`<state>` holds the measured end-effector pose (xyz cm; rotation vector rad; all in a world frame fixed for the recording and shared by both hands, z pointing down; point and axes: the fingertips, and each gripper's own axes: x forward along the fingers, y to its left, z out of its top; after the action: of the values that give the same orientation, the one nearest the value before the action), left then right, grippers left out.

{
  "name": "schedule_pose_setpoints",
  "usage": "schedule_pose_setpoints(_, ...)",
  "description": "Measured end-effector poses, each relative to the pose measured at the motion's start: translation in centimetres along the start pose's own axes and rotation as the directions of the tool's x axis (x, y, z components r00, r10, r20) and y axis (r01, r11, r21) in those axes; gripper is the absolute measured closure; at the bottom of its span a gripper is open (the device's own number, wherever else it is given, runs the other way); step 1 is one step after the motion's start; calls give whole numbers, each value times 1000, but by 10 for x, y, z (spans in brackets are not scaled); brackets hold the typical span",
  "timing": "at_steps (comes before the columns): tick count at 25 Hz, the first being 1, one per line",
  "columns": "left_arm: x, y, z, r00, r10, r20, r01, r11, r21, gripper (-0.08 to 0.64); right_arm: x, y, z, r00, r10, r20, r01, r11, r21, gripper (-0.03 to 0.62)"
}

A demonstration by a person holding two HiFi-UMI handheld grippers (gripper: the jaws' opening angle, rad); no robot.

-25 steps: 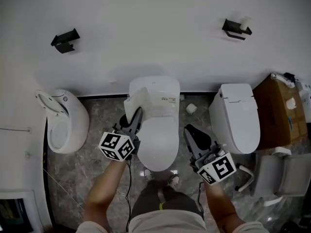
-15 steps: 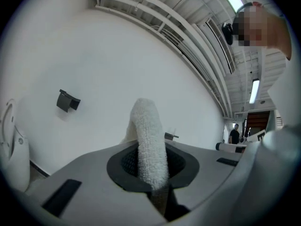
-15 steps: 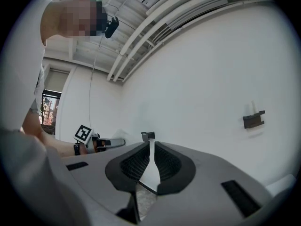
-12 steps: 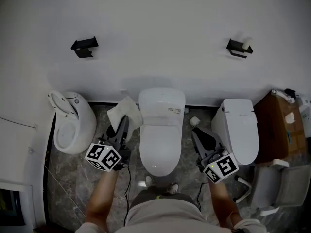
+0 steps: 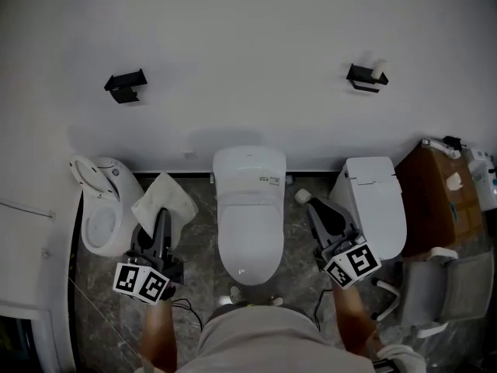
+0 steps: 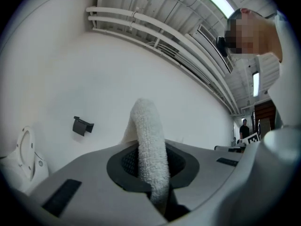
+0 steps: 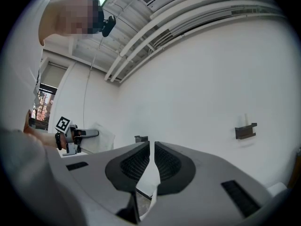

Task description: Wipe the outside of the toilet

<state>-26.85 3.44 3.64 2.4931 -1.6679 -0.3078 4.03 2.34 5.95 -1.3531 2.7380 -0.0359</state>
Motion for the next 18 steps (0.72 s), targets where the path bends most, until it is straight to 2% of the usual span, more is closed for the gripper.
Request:
schedule_pose_setpoints(5, -28, 3, 5, 998, 55, -10, -54, 992, 113, 502, 5, 3, 3, 1000, 5, 8, -5, 1000, -4, 538)
schedule_pose_setpoints(14, -53, 12, 16, 996, 84, -7, -83, 990, 112, 502, 8, 0, 2, 999, -24, -25, 23, 999, -38, 538)
schedule_pose_setpoints(18, -59, 20, 14, 993, 117, -8, -115, 985, 130, 502, 7, -1, 7, 999, -52, -1, 52, 997, -55, 538)
